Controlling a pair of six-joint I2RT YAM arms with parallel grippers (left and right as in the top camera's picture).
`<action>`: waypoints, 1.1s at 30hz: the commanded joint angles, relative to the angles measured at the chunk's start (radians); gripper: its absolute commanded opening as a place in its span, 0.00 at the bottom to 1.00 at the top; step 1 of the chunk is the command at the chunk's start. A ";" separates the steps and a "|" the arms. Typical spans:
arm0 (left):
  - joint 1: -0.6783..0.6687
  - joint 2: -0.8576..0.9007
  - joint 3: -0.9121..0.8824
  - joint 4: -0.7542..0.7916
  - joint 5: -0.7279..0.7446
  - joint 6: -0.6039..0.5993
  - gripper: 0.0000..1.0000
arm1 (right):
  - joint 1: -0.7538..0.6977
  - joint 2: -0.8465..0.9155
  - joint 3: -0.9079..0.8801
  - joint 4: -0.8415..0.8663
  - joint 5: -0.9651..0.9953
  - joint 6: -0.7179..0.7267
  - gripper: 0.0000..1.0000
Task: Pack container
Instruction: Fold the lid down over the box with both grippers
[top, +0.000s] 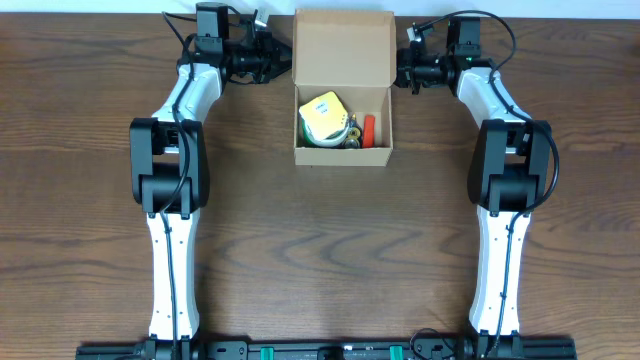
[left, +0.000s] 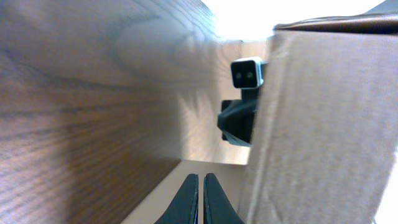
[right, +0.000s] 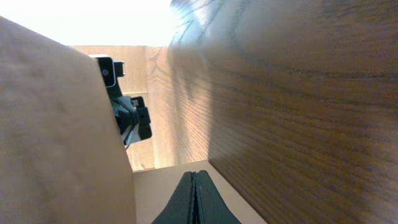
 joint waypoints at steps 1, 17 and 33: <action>0.002 -0.003 0.058 0.003 0.066 -0.040 0.06 | 0.005 -0.048 0.027 -0.011 -0.021 0.010 0.01; -0.016 -0.013 0.412 -0.536 -0.025 0.218 0.06 | 0.032 -0.258 0.090 -0.417 0.207 -0.238 0.01; -0.043 -0.014 0.781 -1.414 -0.439 0.637 0.06 | 0.166 -0.473 0.139 -0.813 0.671 -0.430 0.01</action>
